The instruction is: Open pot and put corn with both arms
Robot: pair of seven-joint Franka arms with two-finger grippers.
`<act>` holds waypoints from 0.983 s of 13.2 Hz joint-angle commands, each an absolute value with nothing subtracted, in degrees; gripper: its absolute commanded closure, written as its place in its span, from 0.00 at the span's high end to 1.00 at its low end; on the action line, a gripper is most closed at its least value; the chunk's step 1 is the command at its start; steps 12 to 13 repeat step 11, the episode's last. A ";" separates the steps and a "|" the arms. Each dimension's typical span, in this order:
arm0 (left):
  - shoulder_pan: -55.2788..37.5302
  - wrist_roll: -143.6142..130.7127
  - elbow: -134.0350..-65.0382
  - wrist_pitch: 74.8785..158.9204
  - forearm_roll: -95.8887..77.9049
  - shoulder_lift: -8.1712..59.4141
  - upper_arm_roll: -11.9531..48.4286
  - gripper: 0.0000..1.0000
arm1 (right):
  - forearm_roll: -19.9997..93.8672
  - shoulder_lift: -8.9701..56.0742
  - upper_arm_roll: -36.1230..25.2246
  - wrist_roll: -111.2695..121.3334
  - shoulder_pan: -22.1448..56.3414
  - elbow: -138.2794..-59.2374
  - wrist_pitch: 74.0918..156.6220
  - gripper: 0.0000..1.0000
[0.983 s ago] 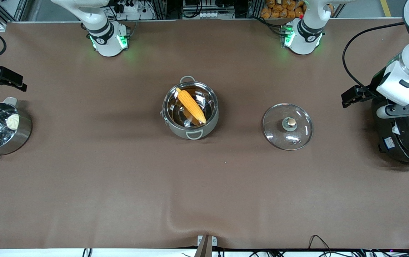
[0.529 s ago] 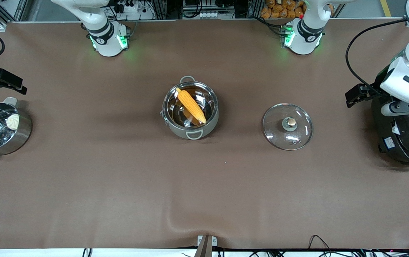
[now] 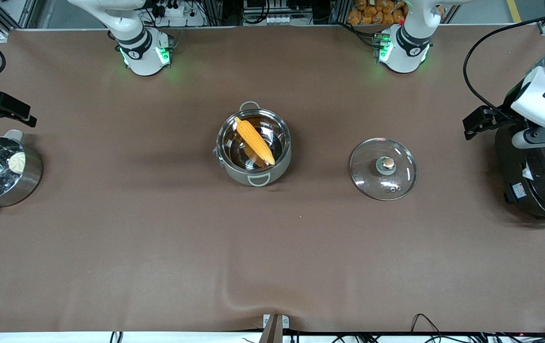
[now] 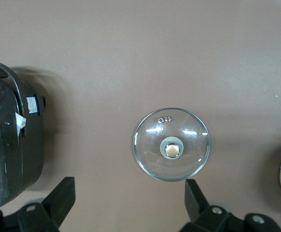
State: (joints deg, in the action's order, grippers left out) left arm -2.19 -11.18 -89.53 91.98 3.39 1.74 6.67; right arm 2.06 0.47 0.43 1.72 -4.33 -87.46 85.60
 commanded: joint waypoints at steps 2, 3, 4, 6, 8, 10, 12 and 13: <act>-2.11 -9.76 -88.68 90.53 2.64 1.32 6.86 1.00 | 2.81 0.26 1.32 1.23 -5.10 -87.28 86.74 1.00; -2.20 -9.76 -88.68 90.53 2.46 1.23 6.86 1.00 | 2.81 0.35 1.41 1.23 -5.01 -87.36 87.62 1.00; -2.28 -9.76 -88.68 90.53 2.46 1.14 6.86 1.00 | 2.81 0.09 1.41 1.23 -5.01 -87.54 87.28 1.00; -2.20 -9.76 -88.68 89.91 1.68 1.14 6.86 1.00 | 2.81 -0.44 1.41 1.67 -5.01 -87.54 86.84 1.00; -2.02 -9.84 -88.77 89.65 -0.17 0.79 6.51 1.00 | 2.81 -0.44 1.41 1.76 -5.10 -87.63 86.84 1.00; -2.11 -9.84 -88.77 89.65 -0.18 0.79 6.33 1.00 | 2.81 -0.44 1.41 1.76 -5.01 -87.54 87.27 1.00; -2.11 -9.84 -88.77 89.47 -0.09 0.79 6.33 1.00 | 2.90 -0.27 1.41 1.76 -5.01 -87.45 87.62 1.00; -2.11 -9.84 -88.77 89.47 -0.09 0.79 6.33 1.00 | 2.90 -0.27 1.41 1.76 -5.01 -87.45 87.62 1.00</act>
